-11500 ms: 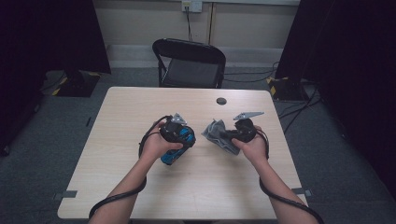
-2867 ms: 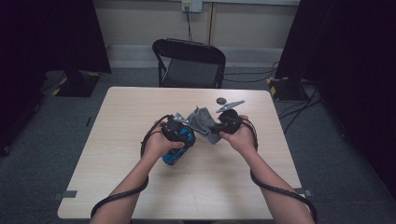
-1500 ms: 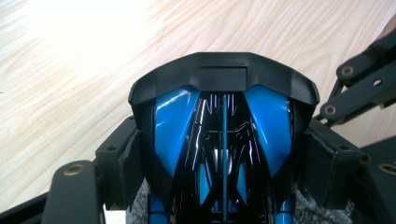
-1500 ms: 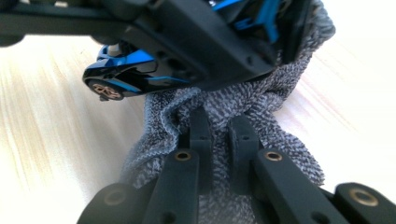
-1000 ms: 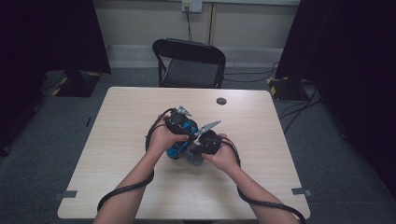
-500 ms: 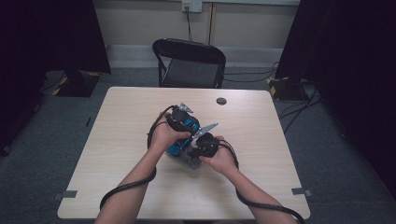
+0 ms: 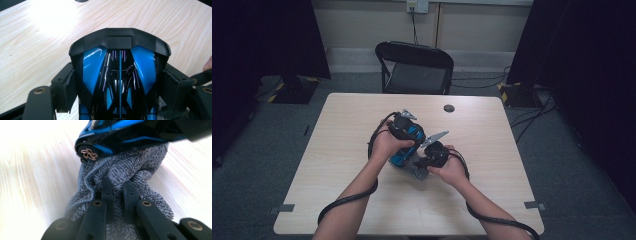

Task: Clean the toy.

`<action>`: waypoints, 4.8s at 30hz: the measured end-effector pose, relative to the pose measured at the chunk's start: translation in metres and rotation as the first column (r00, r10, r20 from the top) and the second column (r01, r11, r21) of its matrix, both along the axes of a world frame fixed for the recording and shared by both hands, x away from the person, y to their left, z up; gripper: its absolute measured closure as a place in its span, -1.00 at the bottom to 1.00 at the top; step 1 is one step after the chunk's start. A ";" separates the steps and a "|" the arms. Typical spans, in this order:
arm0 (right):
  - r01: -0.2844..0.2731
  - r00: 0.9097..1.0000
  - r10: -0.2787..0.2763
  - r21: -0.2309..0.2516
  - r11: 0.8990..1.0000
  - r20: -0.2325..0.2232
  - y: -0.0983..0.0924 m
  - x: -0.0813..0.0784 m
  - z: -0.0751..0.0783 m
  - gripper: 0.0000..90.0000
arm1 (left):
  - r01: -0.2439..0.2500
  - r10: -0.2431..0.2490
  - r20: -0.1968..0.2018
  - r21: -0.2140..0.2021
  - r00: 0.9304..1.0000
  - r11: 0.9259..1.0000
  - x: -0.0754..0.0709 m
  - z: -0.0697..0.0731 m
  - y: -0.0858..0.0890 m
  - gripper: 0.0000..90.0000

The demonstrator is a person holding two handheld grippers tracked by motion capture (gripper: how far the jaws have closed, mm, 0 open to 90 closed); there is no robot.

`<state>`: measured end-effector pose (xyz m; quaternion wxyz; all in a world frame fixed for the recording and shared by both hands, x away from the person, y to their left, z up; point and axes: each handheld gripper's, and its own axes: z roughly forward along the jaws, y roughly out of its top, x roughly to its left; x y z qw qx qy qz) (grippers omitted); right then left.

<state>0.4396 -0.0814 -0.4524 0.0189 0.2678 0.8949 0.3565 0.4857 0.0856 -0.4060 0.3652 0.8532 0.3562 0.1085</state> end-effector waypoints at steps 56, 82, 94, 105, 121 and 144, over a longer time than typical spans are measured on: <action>0.121 0.992 -0.123 0.075 0.990 0.019 -0.047 0.028 0.030 0.84 | 0.055 -0.055 -0.008 -0.015 0.998 0.998 -0.015 -0.010 0.009 -0.43; 0.080 0.997 -0.080 0.078 0.994 -0.006 -0.030 0.021 0.013 0.84 | 0.046 -0.046 -0.001 -0.033 0.999 0.998 -0.006 0.002 0.001 -0.43; 0.045 0.999 -0.044 0.077 0.996 -0.022 -0.015 0.014 0.003 0.84 | 0.011 -0.012 -0.013 -0.045 1.000 0.999 0.003 0.000 0.006 -0.43; 0.018 0.999 -0.016 0.080 0.997 -0.032 -0.009 0.009 -0.001 0.84 | -0.001 0.001 -0.006 -0.058 1.000 0.998 0.007 0.006 0.002 -0.43; -0.014 1.000 0.015 0.030 0.999 -0.022 -0.008 0.003 -0.007 0.84 | -0.024 0.025 0.008 -0.076 1.000 0.997 0.011 0.013 0.007 -0.43; 0.106 0.994 -0.106 -0.005 0.994 0.041 -0.047 0.018 0.011 0.83 | -0.058 0.058 -0.010 -0.033 0.998 0.998 -0.002 0.013 0.049 -0.44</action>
